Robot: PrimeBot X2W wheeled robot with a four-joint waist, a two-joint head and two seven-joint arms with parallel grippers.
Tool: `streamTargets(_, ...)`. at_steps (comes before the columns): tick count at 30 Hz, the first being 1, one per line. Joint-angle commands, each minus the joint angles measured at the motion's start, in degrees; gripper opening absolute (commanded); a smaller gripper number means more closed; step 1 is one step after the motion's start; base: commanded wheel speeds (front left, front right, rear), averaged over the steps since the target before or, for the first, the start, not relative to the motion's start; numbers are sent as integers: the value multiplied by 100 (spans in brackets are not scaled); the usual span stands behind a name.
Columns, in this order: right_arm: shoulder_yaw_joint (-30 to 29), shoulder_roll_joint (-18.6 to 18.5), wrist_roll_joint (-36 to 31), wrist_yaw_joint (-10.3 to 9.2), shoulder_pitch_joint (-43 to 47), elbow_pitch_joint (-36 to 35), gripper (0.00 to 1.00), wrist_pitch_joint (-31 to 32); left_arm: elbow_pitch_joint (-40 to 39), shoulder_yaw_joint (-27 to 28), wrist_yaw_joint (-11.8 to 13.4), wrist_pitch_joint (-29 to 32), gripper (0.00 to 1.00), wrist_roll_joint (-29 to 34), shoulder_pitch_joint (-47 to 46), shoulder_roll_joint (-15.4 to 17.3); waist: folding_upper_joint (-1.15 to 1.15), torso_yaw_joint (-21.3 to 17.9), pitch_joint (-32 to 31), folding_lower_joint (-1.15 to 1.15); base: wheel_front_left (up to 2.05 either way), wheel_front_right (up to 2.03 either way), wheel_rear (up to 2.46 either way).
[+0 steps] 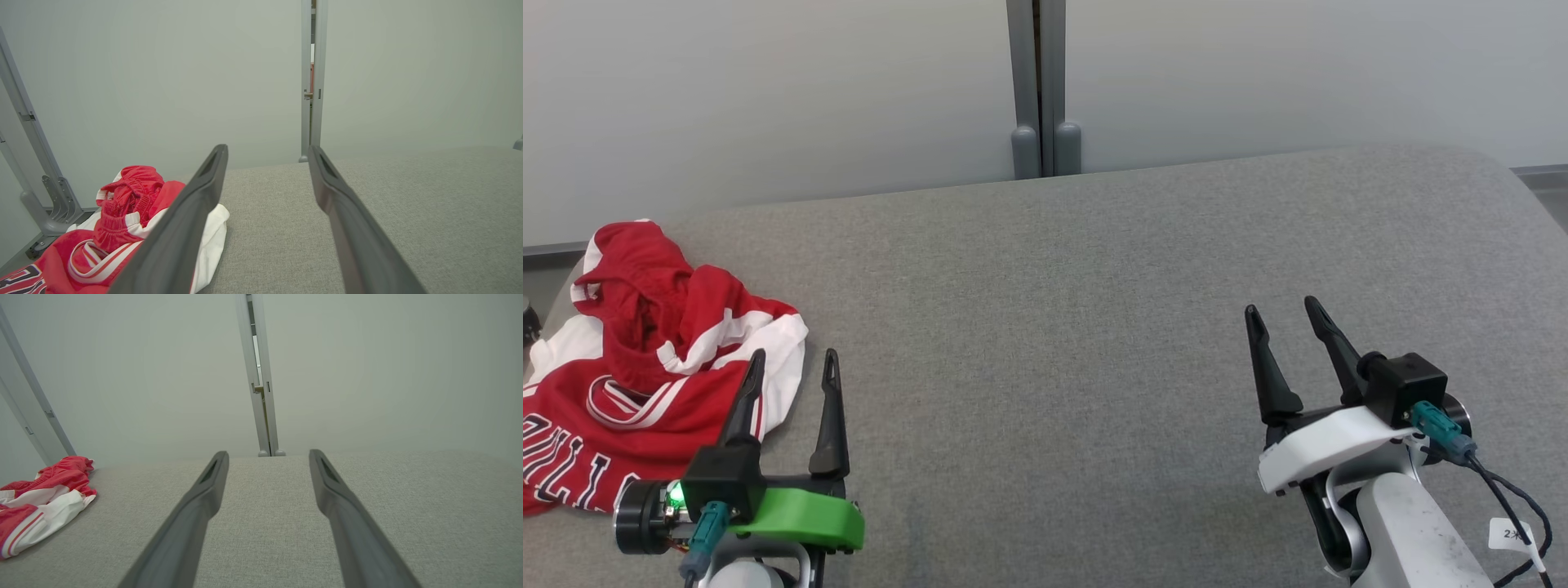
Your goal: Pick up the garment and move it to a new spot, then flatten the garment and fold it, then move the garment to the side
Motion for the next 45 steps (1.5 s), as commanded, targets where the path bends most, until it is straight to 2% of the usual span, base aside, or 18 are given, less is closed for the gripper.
streamTargets(1,12,-3,-56,2,-50,25,100,-42,-5,12,30,-41,100,60,67,6,0,-4,0,0,0,0,0)
streamTargets(23,22,3,-4,1,-18,68,100,-42,201,90,38,-34,100,-195,28,-6,0,6,-1,0,0,0,0)
streamTargets(28,71,3,40,1,-17,-1,100,-41,326,97,79,-34,100,-290,-16,-4,0,120,15,0,0,0,0)
streamTargets(36,244,2,110,1,89,-62,100,-39,526,158,169,-33,100,-425,-90,-1,0,706,33,0,0,0,0)
streamTargets(45,521,0,272,1,122,-40,100,-39,608,308,194,-34,100,-428,-59,0,0,1666,26,0,0,0,0)
